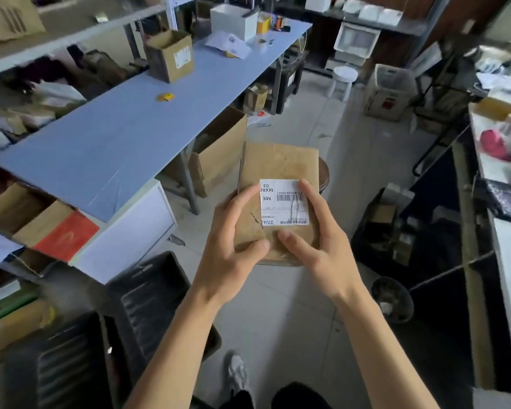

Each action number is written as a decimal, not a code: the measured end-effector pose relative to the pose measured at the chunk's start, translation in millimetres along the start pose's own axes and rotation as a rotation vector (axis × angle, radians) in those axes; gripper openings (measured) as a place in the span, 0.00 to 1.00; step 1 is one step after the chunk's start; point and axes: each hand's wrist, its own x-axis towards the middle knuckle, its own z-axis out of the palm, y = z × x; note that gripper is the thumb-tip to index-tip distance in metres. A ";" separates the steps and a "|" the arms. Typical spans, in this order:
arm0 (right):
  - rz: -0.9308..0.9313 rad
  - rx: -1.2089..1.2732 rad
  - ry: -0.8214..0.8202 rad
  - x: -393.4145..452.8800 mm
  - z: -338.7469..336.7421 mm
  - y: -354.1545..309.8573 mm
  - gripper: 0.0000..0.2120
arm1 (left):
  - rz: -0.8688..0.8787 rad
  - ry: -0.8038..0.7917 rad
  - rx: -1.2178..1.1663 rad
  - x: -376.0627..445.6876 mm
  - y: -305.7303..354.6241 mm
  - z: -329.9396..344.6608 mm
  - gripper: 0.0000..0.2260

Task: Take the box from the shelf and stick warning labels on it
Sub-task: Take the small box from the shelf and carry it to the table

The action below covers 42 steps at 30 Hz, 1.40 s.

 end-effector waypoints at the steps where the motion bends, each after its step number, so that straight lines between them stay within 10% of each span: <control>1: -0.001 0.001 -0.003 20.3 -3.9 1.0 0.35 | 0.000 0.002 0.003 21.1 -1.2 0.7 0.34; 20: -0.038 0.000 -0.285 413.2 -32.5 63.5 0.37 | -0.079 0.297 0.098 360.6 -58.9 1.0 0.32; 42: -0.084 -0.013 -0.655 768.7 216.5 39.3 0.35 | -0.163 0.719 0.154 619.3 -160.8 -247.6 0.31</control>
